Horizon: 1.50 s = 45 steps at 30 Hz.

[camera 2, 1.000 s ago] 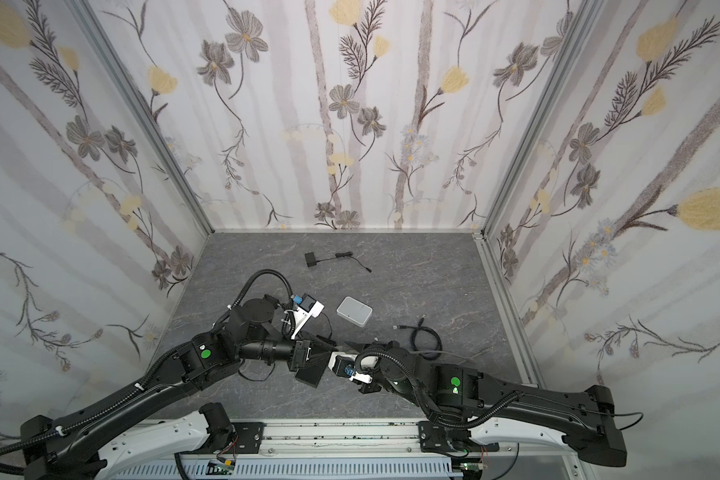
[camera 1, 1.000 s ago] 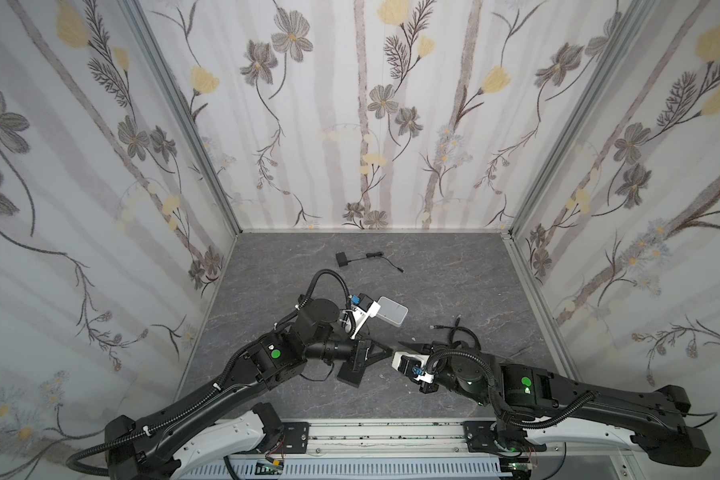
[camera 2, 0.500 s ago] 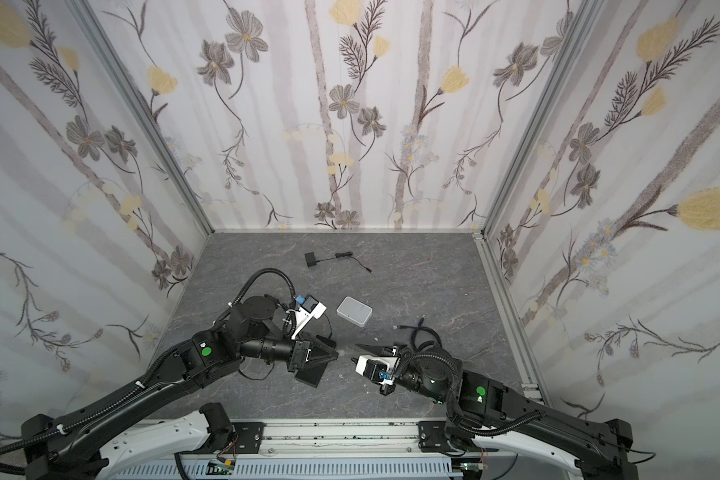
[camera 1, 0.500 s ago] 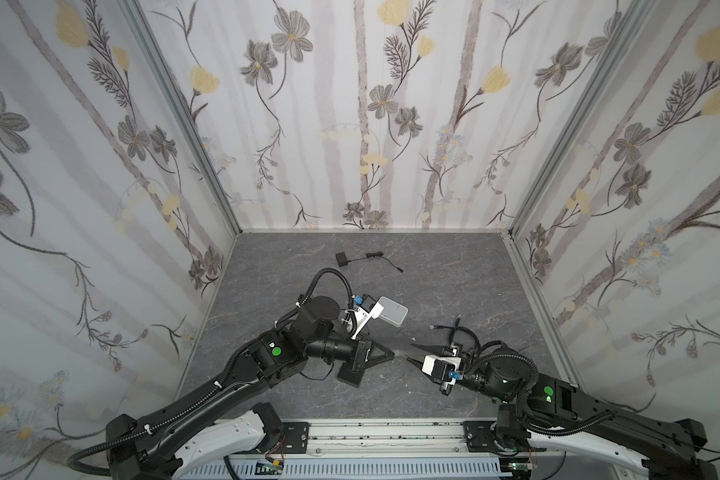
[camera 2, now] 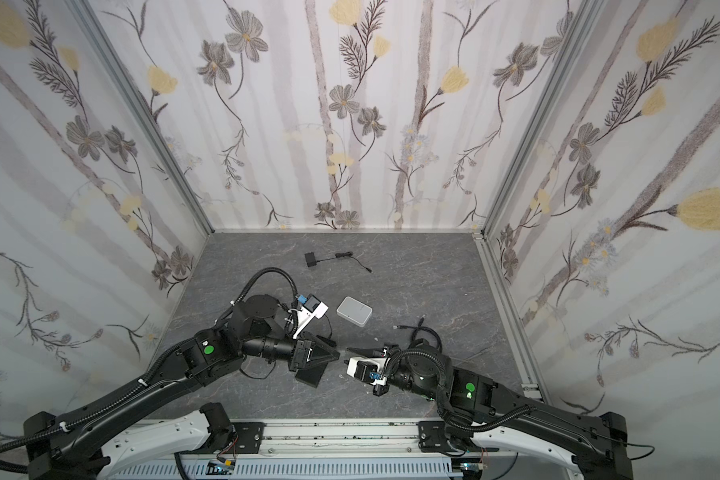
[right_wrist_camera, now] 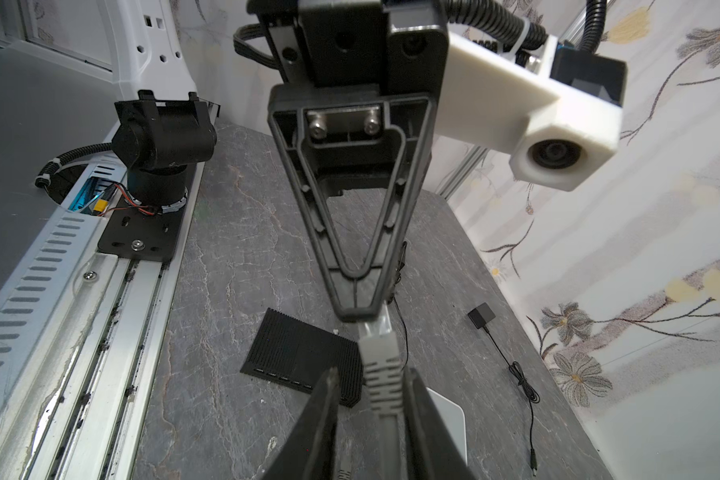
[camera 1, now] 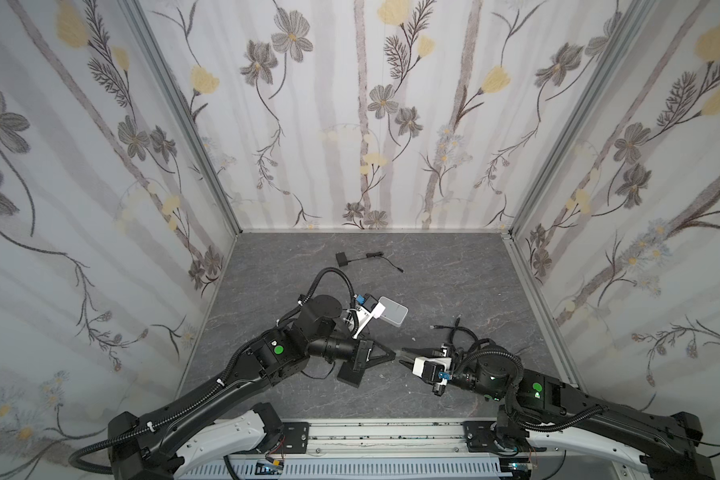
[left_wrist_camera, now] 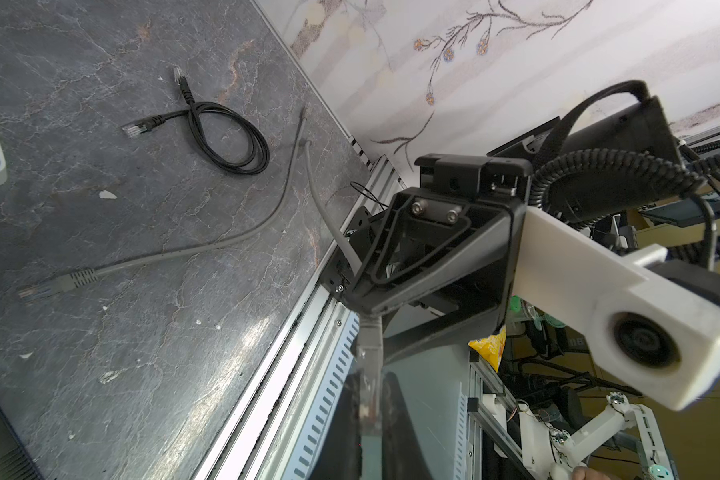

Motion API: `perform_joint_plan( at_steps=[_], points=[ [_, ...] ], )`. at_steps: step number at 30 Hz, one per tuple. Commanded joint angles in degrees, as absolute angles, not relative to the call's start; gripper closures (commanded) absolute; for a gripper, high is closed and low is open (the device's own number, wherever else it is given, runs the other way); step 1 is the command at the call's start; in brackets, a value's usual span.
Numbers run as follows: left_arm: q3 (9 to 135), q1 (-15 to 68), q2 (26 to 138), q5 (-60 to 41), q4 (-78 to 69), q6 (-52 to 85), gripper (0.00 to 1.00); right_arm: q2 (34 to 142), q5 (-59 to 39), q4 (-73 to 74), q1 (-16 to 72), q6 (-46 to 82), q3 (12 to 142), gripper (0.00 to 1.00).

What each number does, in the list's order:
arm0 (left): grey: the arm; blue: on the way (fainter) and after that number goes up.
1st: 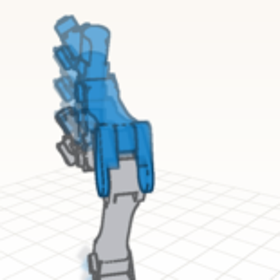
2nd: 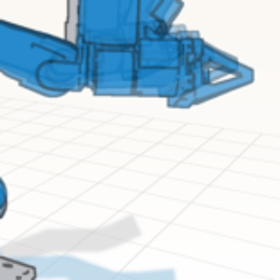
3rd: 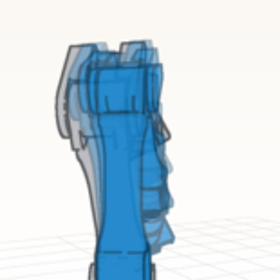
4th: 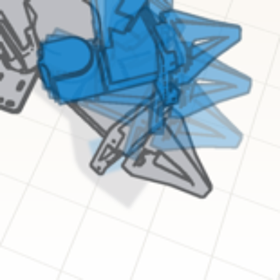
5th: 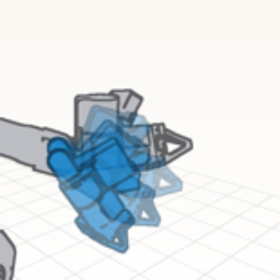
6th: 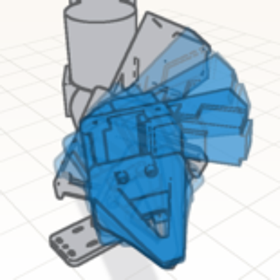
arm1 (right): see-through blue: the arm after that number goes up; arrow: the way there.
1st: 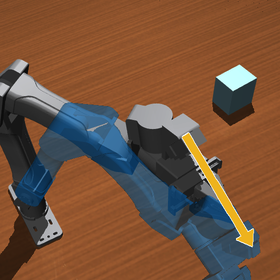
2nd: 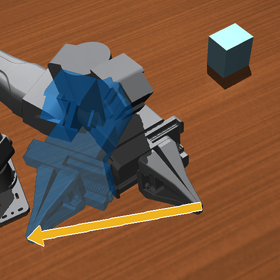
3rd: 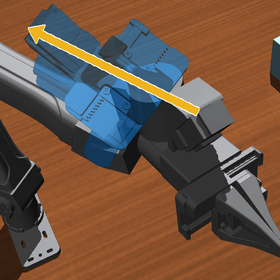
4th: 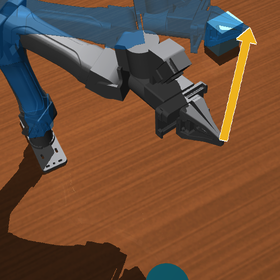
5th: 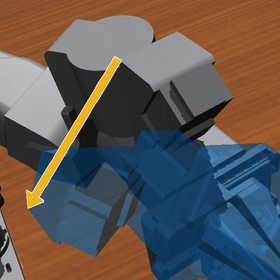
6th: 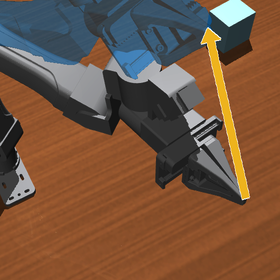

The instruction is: Insert the plug into the switch port

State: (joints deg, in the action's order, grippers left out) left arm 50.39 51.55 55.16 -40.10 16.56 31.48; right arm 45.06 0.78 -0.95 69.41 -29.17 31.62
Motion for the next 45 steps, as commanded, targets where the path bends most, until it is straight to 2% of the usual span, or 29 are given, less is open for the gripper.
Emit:
perform_joint_plan(
  at_steps=[1, 11, 17, 23, 35, 45],
  points=[
    [50.6, 51.4, 55.0, -40.9, 14.9, 31.3, 0.98, 45.3, 0.3, 2.5, 69.5, -29.5, 32.1, 0.75],
    [50.4, 51.4, 54.8, -40.8, 14.8, 31.5, 0.98, 44.4, 0.3, 2.7, 69.4, -29.0, 32.0, 0.85],
    [49.7, 51.2, 53.5, -40.1, 13.0, 32.7, 0.91, 44.2, 0.5, 2.4, 69.4, -28.1, 31.8, 0.91],
    [49.3, 50.5, 53.1, -40.9, 11.6, 34.1, 0.91, 44.3, 0.5, 2.2, 69.4, -27.9, 31.6, 0.74],
    [49.2, 50.4, 53.7, -41.3, 10.4, 35.0, 0.92, 45.3, 0.7, 2.7, 69.5, -27.9, 31.9, 0.77],
    [49.1, 50.4, 53.8, -41.3, 10.5, 35.2, 0.92, 46.0, 1.0, 3.4, 69.6, -28.0, 32.1, 0.88]
  ],
)
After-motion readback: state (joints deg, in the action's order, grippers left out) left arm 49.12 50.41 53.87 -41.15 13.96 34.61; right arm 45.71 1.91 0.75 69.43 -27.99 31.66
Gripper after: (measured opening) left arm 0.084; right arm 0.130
